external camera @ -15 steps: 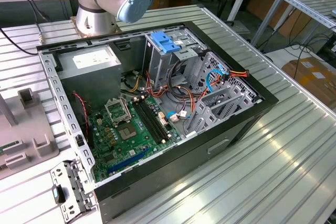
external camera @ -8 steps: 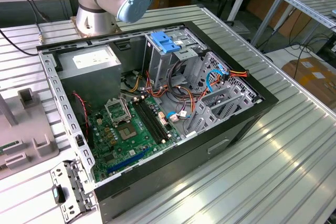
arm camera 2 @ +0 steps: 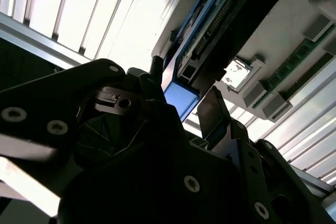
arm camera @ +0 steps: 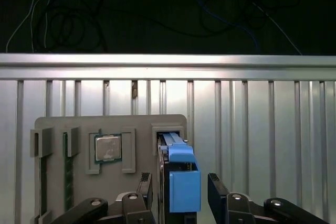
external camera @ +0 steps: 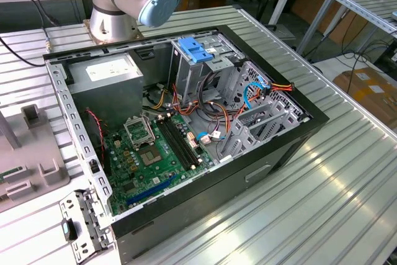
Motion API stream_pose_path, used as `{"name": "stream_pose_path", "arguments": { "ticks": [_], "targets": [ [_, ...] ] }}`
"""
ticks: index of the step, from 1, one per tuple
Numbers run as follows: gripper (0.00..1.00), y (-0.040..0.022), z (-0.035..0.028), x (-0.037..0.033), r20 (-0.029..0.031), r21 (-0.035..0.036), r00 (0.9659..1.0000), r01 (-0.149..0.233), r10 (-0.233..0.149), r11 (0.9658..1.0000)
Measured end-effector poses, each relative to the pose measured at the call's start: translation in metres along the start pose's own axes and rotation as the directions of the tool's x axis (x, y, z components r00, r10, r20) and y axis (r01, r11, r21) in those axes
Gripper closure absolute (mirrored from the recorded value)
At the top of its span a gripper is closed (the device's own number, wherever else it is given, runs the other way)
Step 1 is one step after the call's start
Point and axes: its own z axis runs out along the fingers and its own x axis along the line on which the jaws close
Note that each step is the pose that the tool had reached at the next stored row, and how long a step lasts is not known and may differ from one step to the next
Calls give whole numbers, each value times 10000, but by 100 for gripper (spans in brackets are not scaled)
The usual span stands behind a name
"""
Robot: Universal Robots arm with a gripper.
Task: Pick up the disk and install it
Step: 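Pick up the disk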
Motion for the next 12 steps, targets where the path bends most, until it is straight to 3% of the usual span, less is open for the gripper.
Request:
{"name": "stream_pose_path", "arguments": {
  "ticks": [12],
  "targets": [
    [46,-2,52,3,1,1,10000,-3,3,10000]
  ]
}}
